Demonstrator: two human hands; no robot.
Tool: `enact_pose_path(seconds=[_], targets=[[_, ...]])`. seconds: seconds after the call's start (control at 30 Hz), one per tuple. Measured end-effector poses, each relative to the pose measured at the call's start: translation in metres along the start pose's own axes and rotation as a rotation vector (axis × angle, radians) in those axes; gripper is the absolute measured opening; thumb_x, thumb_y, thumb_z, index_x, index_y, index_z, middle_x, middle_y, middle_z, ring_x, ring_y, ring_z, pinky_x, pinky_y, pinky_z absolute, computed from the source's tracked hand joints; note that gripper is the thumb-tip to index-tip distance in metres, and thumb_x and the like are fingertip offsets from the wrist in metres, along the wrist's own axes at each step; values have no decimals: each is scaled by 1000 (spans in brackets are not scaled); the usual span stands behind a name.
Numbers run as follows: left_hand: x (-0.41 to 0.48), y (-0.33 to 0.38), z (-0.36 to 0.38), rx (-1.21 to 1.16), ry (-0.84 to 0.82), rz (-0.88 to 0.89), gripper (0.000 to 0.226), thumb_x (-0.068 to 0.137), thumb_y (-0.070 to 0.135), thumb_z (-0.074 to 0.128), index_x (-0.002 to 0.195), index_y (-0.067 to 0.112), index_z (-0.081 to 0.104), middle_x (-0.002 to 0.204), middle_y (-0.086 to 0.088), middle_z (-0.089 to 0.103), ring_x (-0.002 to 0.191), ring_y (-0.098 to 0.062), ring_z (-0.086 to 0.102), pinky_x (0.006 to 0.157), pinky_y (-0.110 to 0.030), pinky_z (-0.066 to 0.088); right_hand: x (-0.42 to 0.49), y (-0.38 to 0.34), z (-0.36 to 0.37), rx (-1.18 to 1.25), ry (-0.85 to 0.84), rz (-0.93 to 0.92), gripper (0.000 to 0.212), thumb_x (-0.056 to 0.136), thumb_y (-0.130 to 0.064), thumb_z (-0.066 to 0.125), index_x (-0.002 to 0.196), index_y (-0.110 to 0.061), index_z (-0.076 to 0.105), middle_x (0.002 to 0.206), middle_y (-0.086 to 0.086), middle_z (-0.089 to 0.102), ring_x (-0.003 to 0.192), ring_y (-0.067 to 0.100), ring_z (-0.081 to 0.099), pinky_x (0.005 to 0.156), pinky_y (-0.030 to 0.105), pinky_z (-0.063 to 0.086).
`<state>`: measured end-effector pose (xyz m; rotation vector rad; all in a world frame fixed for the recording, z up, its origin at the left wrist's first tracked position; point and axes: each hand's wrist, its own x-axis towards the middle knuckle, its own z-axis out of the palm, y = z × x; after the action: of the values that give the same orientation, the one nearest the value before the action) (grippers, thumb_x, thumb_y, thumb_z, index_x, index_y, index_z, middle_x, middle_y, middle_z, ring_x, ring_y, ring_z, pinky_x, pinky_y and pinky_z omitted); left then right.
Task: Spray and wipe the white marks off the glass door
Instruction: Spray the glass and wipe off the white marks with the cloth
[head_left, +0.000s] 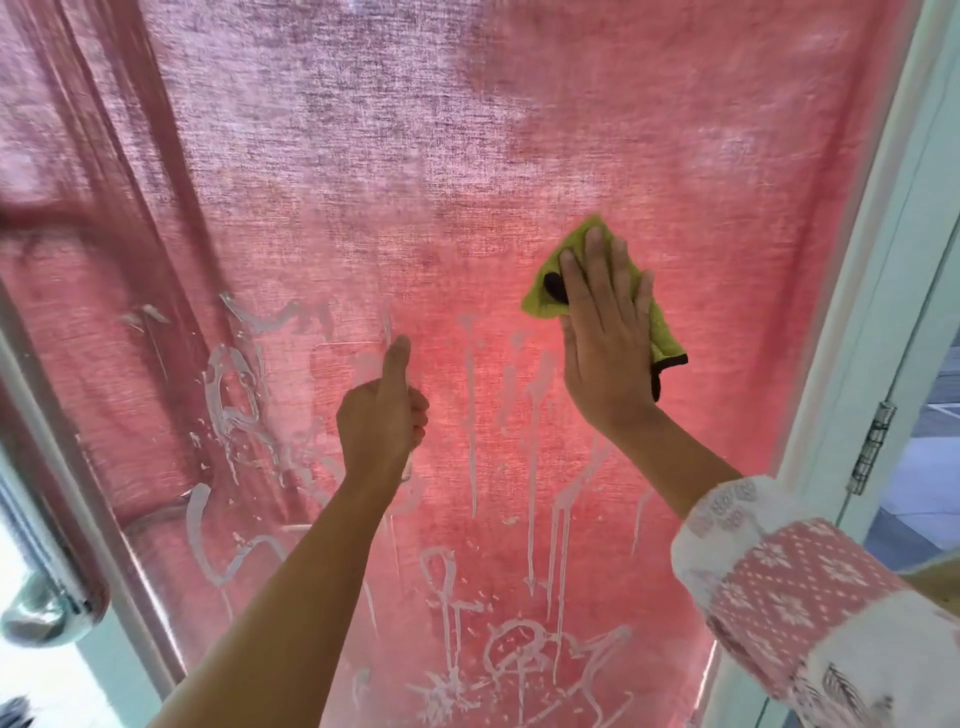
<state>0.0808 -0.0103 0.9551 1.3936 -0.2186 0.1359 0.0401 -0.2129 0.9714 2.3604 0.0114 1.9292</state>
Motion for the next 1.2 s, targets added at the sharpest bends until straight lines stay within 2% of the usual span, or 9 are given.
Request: enact_pose_path(seconds=[0.17,0.3,0.47,0.6,0.73,0.87,0.97,1.1,1.2], targets=[[10,5,-10,40,-69,185,19,91,31,61,93,15,52,67,-3,55,50,-10,50,51,-29,43,12,-31,18,-7,24,-53,49,97,-4,44,145,-6,35,153,16,27,144,34,16,118,51,4],[16,-6,-23,268,-70,390,31,91,8,58,107,13,32,87,-21,55,62,-22,51,47,-24,40,-31,-13,17,-71,-92,-304,55,95,1,48,146,-12,32,153,8,24,145,25,14,118,48,10],[20,-14,-36,266,-174,600,28,97,17,54,101,9,27,90,-21,52,71,-33,57,58,-33,48,-31,-7,7,-77,-46,-88,48,99,-5,42,145,-10,34,153,11,27,146,25,11,118,49,8],[21,-12,-37,213,-181,671,26,95,19,55,102,15,30,85,2,50,65,-12,58,57,-23,53,9,-50,23,-17,74,103,44,100,-8,35,145,-5,35,152,18,30,143,36,18,118,51,7],[29,-10,-38,172,-146,748,23,95,26,55,99,31,33,85,4,53,62,-12,59,56,-20,52,-3,-55,34,6,13,-116,53,94,2,50,144,-9,37,152,13,32,144,31,19,118,51,9],[34,-14,-39,196,-90,769,19,96,27,53,105,25,36,78,19,55,60,-15,59,55,-29,53,-57,-22,25,-46,-103,-320,56,94,4,49,145,-14,34,155,3,21,145,23,15,118,47,11],[37,-19,-43,243,-47,783,19,97,35,50,110,27,39,79,13,56,63,-25,60,57,-49,53,-64,-6,15,-52,-108,-183,50,99,-6,42,146,-14,29,158,2,14,147,22,9,118,48,8],[42,-23,-48,257,1,732,32,97,38,47,119,15,43,80,5,60,63,-21,61,59,-50,54,-17,-37,20,-26,61,104,44,100,-8,39,144,-6,36,152,17,28,144,27,10,118,52,7],[47,-26,-52,273,6,707,34,97,38,45,120,14,42,80,4,60,63,-21,62,61,-51,54,-4,-61,35,-16,81,46,49,97,-3,45,144,-6,36,152,16,29,144,29,14,118,51,6]])
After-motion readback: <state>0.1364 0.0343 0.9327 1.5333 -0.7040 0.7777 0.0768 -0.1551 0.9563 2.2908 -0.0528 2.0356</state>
